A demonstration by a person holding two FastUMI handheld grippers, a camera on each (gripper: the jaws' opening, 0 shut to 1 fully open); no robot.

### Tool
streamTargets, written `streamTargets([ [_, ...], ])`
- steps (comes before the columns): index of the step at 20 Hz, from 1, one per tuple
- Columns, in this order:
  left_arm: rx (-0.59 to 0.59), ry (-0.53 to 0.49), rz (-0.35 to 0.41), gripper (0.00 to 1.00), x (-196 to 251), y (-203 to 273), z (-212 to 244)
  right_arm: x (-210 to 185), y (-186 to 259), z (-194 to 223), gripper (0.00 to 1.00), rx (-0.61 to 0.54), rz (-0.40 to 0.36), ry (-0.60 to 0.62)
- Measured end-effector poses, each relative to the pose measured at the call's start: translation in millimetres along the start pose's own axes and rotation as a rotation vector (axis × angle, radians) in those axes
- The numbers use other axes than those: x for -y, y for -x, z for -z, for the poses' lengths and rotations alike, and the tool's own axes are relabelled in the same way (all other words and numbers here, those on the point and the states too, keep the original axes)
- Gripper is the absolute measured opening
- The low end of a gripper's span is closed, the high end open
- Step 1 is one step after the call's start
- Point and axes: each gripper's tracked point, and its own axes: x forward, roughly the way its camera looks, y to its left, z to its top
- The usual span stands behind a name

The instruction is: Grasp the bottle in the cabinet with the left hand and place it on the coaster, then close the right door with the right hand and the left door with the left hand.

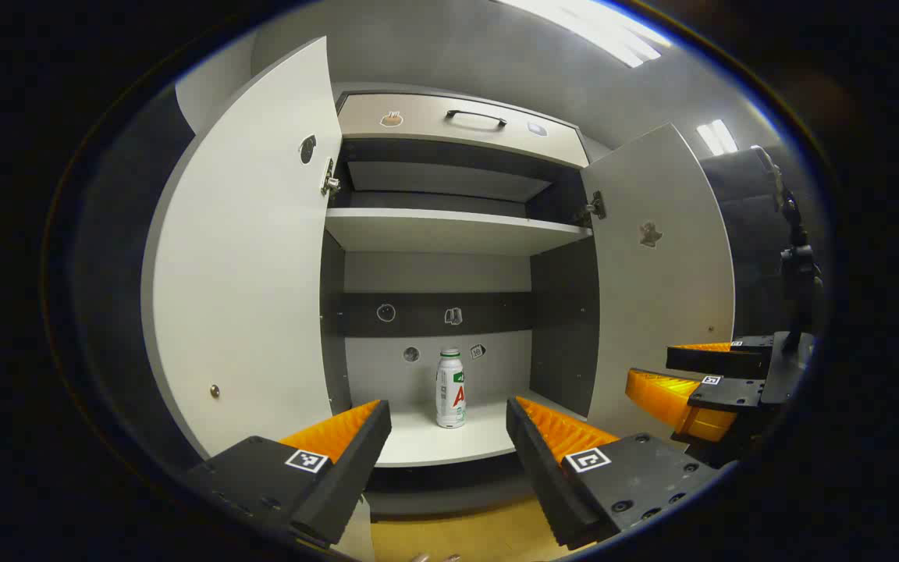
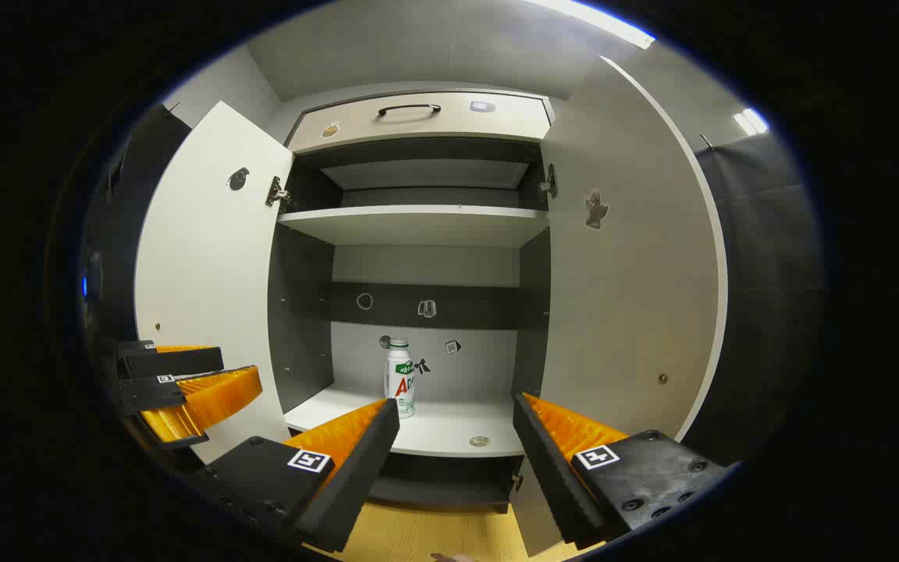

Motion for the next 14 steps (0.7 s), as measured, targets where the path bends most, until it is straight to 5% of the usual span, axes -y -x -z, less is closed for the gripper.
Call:
streamTargets([
  [14,0.003,-0.002,0.001,0.95,-0.6,2.3,-0.1,0.4,2.9,-1.0,0.97,0.001,0.0,0.0],
])
